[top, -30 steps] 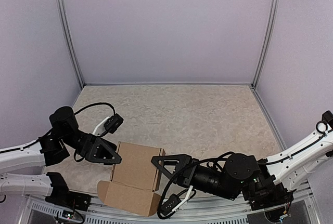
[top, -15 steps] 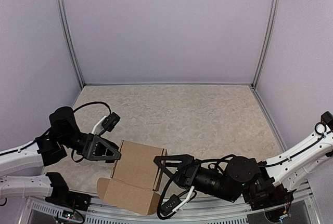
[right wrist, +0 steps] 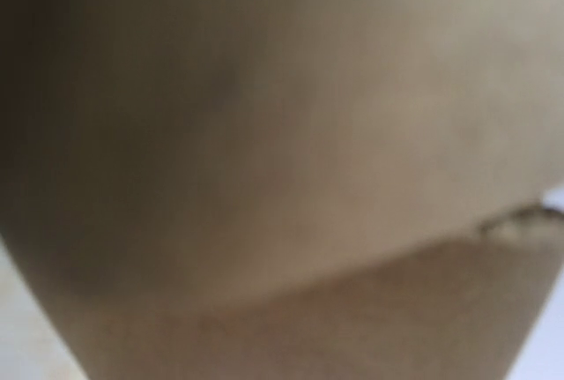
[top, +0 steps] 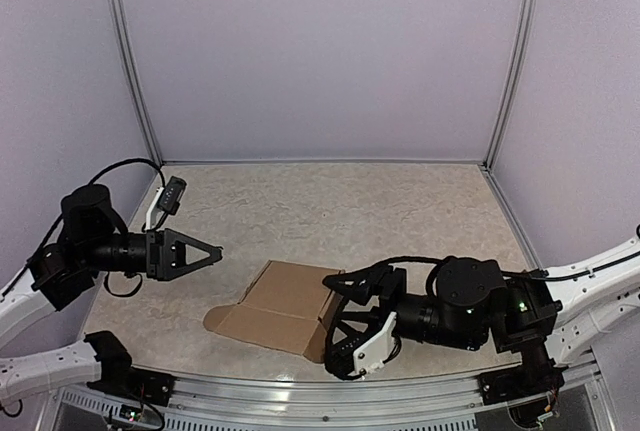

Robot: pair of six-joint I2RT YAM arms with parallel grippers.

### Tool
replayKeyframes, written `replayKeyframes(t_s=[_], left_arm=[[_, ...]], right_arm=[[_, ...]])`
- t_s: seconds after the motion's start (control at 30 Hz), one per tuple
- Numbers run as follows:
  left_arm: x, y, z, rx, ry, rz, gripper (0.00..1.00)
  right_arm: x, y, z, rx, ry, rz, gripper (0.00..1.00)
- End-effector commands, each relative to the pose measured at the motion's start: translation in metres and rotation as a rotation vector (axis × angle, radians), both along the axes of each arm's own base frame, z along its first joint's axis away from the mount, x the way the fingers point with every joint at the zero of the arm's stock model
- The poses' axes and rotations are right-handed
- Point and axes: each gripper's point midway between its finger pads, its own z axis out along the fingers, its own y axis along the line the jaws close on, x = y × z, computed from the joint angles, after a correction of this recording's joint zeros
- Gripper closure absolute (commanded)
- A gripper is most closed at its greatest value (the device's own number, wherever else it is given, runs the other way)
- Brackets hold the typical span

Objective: Fold the paper box

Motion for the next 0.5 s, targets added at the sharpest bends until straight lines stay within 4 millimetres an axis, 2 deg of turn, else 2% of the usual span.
replayKeyframes(t_s=[0.0, 0.13, 0.27, 0.47], left_arm=[[0.015, 0.015, -0.001, 0.081, -0.094, 0.127, 0.01], [0.016, 0.019, 0.007, 0.088, -0.147, 0.154, 0.01], [0.020, 0.023, 0.006, 0.145, -0.209, 0.206, 0.02], [0.020, 0.011, 0.004, 0.181, -0.277, 0.222, 0.05]], right_arm=[[0.002, -0.010, -0.036, -0.068, 0.371, 0.002, 0.57], [0.007, -0.013, -0.048, -0.061, 0.603, 0.023, 0.57], [0.014, -0.013, -0.057, -0.027, 0.797, 0.046, 0.57], [0.030, -0.016, -0.068, 0.080, 1.040, 0.104, 0.57]])
